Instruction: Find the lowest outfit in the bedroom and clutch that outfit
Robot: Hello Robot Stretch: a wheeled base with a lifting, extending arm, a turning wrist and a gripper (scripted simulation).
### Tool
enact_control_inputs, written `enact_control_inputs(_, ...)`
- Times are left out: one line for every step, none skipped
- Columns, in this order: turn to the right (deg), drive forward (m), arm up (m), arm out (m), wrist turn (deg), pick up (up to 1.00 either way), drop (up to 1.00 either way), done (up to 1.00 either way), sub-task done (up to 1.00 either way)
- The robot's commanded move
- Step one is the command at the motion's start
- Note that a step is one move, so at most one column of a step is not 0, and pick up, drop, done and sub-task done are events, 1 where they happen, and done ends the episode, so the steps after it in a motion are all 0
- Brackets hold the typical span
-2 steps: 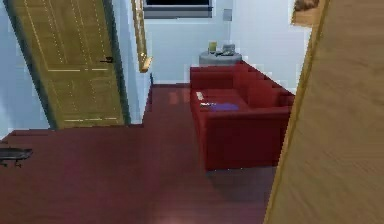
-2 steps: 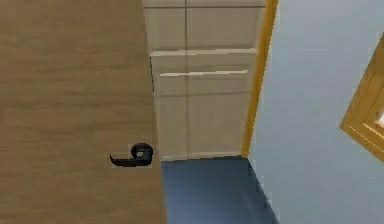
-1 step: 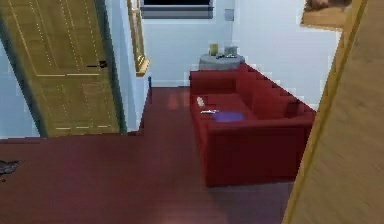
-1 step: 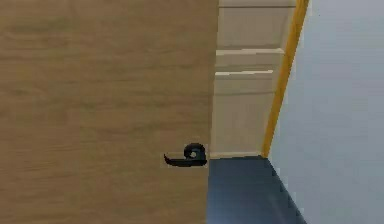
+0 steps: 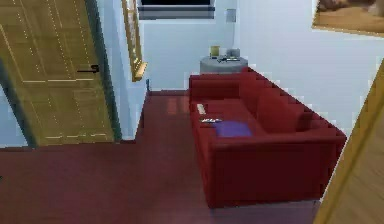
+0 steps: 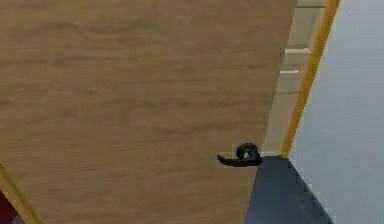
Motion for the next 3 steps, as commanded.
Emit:
enact_control_inputs(45.0,0.00,0.00,0.00,0.0,0.00,0.00,0.00,0.00)
enact_control_inputs(45.0,0.00,0.00,0.00,0.0,0.00,0.00,0.00,0.00)
enact_control_inputs(45.0,0.00,0.00,0.00,0.0,0.00,0.00,0.00,0.00)
